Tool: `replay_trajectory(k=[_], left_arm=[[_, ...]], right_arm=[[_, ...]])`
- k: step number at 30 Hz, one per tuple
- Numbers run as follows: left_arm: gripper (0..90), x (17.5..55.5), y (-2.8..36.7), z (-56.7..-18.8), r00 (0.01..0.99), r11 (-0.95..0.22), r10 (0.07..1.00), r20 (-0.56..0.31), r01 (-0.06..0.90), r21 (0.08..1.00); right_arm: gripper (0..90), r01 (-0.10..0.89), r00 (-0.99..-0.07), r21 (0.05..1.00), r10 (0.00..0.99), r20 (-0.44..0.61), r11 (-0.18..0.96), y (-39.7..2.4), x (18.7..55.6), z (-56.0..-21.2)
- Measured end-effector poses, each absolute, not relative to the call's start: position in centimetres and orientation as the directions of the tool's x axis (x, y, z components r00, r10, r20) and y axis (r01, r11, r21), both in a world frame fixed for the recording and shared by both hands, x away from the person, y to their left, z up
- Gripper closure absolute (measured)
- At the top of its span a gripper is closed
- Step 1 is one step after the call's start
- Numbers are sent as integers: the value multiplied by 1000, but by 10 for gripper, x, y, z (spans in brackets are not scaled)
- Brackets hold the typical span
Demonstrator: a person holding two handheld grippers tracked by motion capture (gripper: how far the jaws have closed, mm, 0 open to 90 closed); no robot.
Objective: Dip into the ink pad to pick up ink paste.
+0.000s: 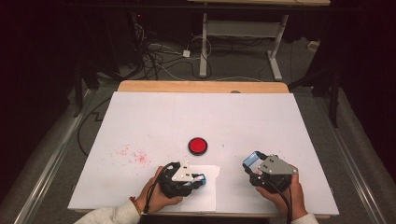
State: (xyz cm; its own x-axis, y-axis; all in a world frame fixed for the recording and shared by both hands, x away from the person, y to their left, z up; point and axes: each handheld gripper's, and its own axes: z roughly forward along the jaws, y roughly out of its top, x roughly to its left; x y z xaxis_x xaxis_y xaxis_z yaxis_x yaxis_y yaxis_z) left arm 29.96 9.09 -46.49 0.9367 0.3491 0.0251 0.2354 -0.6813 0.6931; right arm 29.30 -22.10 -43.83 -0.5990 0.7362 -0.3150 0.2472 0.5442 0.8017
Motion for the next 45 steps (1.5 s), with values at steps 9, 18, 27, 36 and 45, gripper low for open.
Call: replay_trajectory(k=[9,18,27,36,45], left_arm=[[678,299,88,-465,939,-699,342,45,223,679],[678,300,88,-465,939,-701,343,39,228,676],[678,302,94,-455,933,-642,361,6,244,726],[677,303,105,-437,927,-598,376,14,231,767],[677,310,120,-425,906,-562,423,23,242,791]], right_arm=[[405,246,-600,800,735,-317,547,-220,293,-438],[405,246,-602,799,733,-317,549,-220,293,-439],[405,235,-609,803,727,-318,548,-221,292,-438],[405,233,-605,805,730,-319,545,-221,292,-437],[405,233,-605,806,730,-318,545,-221,292,-437]])
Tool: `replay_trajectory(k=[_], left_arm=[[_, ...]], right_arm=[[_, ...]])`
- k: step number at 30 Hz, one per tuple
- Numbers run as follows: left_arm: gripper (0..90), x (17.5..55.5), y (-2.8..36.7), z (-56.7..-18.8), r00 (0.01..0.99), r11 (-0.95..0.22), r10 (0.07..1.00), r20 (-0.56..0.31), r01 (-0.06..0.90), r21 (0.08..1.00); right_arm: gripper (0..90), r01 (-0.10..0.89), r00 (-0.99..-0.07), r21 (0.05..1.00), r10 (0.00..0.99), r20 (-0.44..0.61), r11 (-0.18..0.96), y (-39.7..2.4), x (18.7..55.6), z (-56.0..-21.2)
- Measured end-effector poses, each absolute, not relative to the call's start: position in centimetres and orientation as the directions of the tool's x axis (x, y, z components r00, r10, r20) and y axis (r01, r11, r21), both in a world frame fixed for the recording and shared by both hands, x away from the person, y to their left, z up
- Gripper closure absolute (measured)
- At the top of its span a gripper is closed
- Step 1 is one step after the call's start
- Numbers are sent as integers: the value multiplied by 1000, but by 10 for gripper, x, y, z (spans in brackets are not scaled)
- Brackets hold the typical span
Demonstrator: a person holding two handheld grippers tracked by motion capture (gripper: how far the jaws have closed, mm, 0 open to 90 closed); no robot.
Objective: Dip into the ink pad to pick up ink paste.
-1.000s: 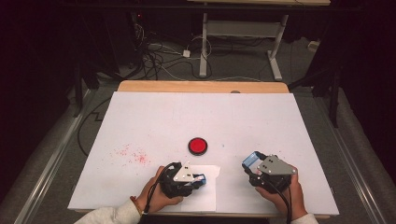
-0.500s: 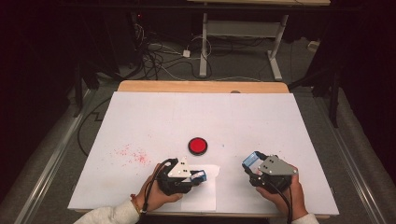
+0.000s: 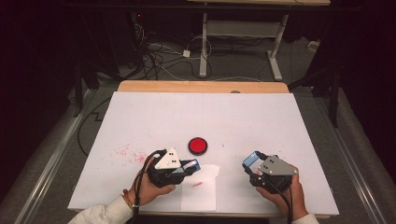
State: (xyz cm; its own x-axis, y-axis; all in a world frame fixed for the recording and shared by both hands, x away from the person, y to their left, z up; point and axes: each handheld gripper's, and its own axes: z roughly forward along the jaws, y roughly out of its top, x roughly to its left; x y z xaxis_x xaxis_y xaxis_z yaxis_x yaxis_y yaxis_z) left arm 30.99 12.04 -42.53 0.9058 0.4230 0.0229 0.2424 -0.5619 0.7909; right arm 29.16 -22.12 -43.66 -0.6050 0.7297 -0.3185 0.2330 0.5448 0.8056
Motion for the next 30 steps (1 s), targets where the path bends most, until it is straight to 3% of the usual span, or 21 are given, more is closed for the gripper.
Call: replay_trajectory(k=[30], left_arm=[[677,322,143,-418,873,-550,485,47,263,793]], right_arm=[[405,227,-603,805,728,-325,547,-222,292,-436]])
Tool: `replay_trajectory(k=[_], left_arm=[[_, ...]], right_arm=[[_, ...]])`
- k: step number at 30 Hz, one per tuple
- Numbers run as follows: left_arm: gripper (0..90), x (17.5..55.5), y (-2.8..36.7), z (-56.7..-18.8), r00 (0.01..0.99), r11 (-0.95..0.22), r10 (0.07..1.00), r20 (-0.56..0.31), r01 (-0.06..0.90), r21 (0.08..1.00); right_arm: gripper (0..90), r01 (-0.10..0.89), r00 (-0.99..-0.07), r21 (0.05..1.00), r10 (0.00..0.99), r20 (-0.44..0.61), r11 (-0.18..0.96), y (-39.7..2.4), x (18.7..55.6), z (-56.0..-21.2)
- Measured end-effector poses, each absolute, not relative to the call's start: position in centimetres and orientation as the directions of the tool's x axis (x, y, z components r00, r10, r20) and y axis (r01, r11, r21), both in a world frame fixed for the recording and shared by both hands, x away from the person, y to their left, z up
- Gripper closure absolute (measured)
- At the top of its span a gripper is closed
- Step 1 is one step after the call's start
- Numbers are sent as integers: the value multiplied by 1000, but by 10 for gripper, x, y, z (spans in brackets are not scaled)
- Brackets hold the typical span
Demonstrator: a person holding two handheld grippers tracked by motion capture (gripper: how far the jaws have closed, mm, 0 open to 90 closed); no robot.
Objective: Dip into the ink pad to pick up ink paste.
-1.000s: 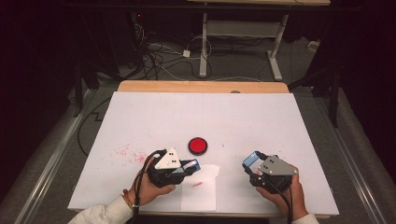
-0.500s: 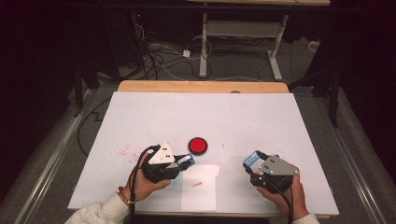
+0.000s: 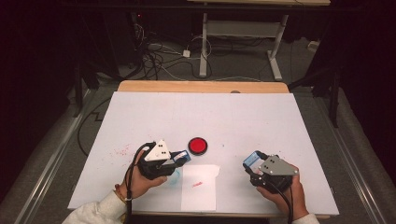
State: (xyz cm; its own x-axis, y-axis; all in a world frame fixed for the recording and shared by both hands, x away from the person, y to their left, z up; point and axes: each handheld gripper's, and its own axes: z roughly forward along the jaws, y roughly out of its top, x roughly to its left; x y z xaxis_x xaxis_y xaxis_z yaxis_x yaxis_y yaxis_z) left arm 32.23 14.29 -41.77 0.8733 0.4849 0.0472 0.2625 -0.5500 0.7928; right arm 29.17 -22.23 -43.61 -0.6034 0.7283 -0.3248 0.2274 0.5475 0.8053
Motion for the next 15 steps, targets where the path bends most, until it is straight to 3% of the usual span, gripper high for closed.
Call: replay_trajectory(k=[15], left_arm=[[677,333,154,-420,856,-526,517,29,290,799]], right_arm=[[405,239,-605,803,730,-317,546,-220,297,-438]])
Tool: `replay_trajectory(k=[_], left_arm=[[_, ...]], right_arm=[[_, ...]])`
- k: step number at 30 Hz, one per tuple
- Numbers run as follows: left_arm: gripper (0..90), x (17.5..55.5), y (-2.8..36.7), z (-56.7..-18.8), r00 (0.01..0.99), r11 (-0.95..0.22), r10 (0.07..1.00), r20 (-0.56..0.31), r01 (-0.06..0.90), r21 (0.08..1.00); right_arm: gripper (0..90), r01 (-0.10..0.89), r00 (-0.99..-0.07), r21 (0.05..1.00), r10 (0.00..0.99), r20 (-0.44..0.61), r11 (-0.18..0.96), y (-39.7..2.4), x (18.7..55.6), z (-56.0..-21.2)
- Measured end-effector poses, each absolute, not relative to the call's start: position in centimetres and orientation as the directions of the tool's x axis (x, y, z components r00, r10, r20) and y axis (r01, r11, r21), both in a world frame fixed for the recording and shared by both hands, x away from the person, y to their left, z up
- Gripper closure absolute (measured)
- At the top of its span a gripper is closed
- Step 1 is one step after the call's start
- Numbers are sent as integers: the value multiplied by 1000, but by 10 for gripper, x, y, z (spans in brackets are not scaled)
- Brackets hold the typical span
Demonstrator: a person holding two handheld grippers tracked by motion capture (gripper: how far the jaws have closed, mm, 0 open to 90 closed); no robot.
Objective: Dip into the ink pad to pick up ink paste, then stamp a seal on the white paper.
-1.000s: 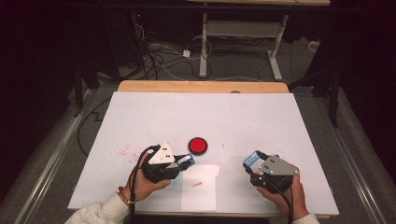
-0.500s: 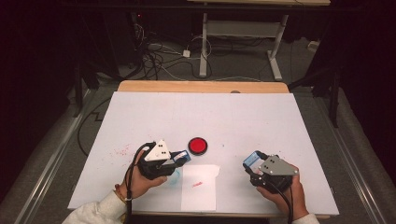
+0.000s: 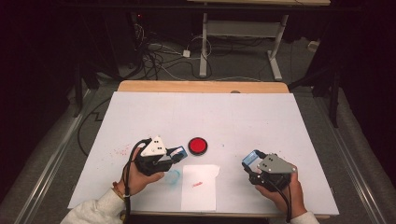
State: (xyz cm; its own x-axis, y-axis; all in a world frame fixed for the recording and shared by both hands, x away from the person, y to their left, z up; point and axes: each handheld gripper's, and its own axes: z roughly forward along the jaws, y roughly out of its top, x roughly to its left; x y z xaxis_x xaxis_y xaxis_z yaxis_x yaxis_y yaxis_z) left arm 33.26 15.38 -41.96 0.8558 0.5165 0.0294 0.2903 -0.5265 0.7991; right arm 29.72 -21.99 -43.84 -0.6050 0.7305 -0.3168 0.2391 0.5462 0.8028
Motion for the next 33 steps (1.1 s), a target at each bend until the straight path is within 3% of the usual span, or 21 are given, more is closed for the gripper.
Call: replay_trajectory(k=[27,33], left_arm=[[677,338,162,-418,836,-461,548,-20,322,827],[677,345,159,-416,830,-401,553,-78,346,848]], right_arm=[[406,230,-627,801,713,-313,553,-211,301,-441],[405,230,-635,810,714,-296,540,-202,304,-443]])
